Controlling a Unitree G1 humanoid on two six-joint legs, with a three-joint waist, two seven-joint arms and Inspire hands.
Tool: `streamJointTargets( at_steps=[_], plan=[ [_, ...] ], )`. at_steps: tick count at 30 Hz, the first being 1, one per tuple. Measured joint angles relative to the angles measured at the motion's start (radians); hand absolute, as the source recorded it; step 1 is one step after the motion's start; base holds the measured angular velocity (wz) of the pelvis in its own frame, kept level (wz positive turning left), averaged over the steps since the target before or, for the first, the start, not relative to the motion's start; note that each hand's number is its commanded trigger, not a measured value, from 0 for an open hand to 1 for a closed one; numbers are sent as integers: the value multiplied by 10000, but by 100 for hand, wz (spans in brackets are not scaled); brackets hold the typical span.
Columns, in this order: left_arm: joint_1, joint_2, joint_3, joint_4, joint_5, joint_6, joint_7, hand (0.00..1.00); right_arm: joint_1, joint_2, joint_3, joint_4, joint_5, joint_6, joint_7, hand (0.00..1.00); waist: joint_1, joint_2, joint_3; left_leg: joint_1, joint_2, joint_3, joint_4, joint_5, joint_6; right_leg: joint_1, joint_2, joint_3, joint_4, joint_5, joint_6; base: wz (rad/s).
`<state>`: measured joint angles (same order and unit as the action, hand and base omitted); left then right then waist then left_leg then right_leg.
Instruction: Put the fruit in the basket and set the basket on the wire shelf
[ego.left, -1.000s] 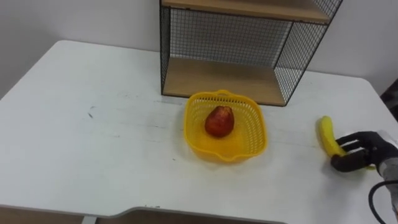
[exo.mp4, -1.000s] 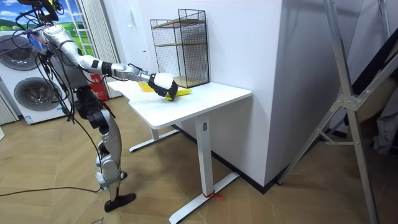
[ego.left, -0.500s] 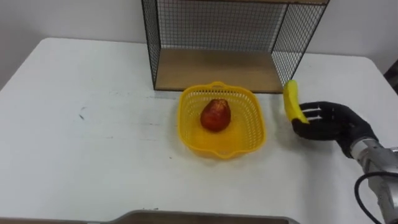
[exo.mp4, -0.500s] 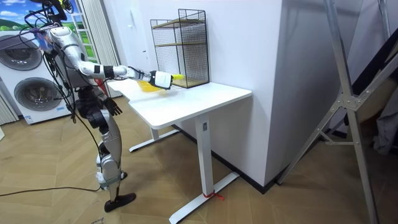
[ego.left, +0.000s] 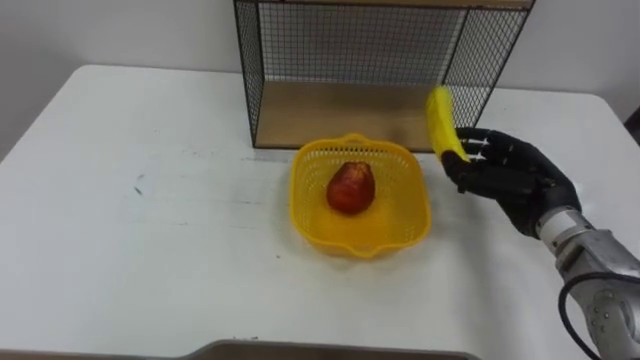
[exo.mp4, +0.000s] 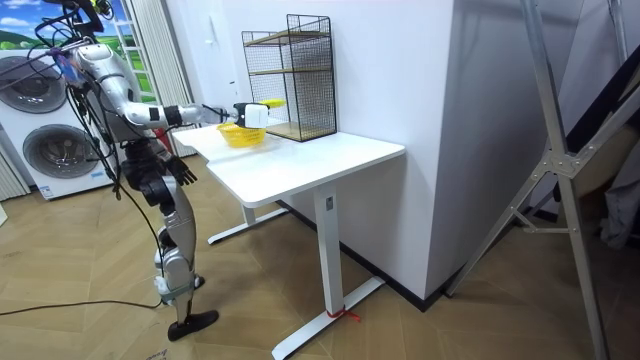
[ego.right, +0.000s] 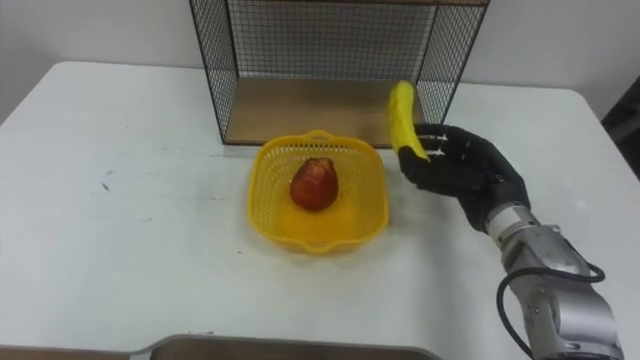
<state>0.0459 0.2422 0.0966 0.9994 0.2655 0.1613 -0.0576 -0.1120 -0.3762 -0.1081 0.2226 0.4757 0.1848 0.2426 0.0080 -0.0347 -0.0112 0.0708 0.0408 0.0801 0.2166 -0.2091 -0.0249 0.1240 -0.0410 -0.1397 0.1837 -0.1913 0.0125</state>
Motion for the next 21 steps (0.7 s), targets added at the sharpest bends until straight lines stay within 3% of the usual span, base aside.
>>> streamJointTargets(
  at_steps=[10,21],
  plan=[
    [65,-168,-11,3,120,-1,0,0,-2,93,77,-460,-215,-2,117,100,22,40,22,49,1,27,-46,6,3,19,5,13,8,-1,0,0],
    [209,-166,-27,-46,17,2,-1,0,-24,77,520,-2003,-2091,11,1186,100,27,-83,6,-76,-3,2,-38,11,4,-190,0,-5,22,-2,1,0]
  ],
)
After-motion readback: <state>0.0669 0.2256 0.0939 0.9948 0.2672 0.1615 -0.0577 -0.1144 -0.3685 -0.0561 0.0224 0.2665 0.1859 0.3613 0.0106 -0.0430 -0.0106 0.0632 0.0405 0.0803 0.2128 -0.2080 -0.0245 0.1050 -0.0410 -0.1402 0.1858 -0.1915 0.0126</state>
